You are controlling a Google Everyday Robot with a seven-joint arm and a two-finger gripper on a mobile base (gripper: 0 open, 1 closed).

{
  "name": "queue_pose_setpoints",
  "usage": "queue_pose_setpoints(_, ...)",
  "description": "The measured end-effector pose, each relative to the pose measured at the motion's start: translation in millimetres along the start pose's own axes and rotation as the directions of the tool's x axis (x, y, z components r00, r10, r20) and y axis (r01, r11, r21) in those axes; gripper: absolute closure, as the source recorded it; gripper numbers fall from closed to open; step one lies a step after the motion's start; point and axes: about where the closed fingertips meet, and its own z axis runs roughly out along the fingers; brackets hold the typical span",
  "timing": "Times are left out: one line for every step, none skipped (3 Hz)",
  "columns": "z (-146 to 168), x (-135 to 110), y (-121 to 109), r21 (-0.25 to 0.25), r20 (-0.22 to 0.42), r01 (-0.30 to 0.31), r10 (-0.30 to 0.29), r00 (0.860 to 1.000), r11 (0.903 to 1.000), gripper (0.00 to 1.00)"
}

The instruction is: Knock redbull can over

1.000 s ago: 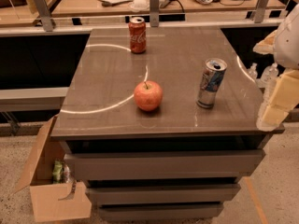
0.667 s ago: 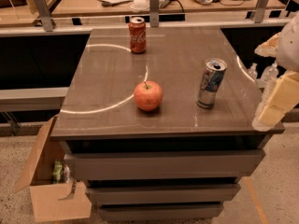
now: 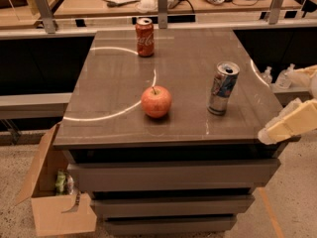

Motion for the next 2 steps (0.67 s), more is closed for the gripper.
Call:
queue_pose_setpoints(19.0, 4.1, -12.8, 0.036, 0.177, -0.102, 0.095, 0.980, 0.9941, 0.00)
queue_pose_setpoints(14.9, -8.5, -31.8, 0.097, 0.269, -0.150, 0.119, 0.956, 0.9840, 0.00)
